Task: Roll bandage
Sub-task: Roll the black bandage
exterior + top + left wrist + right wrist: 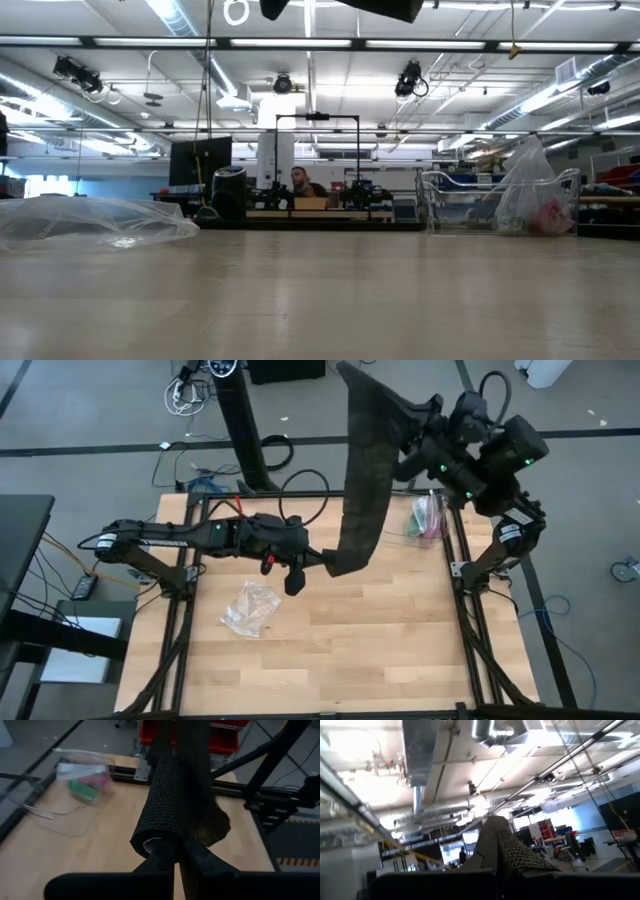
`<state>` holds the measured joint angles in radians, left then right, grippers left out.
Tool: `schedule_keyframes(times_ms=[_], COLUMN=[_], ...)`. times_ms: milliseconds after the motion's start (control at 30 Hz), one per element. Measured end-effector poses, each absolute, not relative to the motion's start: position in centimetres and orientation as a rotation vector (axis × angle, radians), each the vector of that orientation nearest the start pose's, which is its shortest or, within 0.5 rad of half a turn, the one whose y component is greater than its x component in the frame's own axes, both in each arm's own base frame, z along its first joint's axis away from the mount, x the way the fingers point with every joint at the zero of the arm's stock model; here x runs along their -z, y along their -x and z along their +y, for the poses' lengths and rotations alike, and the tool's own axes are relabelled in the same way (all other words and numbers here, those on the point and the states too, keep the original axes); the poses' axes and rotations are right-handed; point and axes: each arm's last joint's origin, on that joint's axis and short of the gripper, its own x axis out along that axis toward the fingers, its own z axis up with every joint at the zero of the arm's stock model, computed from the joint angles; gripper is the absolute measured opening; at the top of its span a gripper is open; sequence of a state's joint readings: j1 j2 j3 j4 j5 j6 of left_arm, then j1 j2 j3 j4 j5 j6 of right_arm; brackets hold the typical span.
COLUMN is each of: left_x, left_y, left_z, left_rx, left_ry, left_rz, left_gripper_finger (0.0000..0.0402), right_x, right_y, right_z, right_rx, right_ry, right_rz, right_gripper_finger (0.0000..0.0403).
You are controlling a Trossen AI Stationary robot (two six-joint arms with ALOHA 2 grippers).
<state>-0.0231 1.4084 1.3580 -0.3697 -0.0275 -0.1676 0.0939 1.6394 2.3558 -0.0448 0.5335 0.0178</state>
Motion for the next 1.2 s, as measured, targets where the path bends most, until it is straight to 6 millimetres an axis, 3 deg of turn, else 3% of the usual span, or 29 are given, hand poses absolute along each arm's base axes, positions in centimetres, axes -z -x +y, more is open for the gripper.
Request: schedule_keyframes(times_ms=[467,833,1067,1200], left_x=[-34.4,-30.6,-30.0,-30.0], left_y=[-32.6,-36.2,-36.8,-36.8], left_z=[-0.7,-0.1,0.4,0.7], left_rx=[-0.008,-0.016,0.000,-0.004], left_ry=[0.455,0.737,0.792,0.787], left_rz=[0.291,0.334,0.342,0.337], left_gripper_finger=[0.0013,0.0013,0.0013,0.0013], right_x=[-63.7,-63.7,-63.3,-62.3], right_y=[-25.3,-25.6,-26.2,-27.6], right_z=[0.5,0.7,0.9,0.6], right_rx=[0.407,0.334,0.275,0.284], right_ry=[-0.246,-0.234,-0.181,-0.147], right_rz=[-0.740,-0.776,-0.713,-0.624], right_gripper_finger=[0.0000,0.0000,0.0000,0.0000])
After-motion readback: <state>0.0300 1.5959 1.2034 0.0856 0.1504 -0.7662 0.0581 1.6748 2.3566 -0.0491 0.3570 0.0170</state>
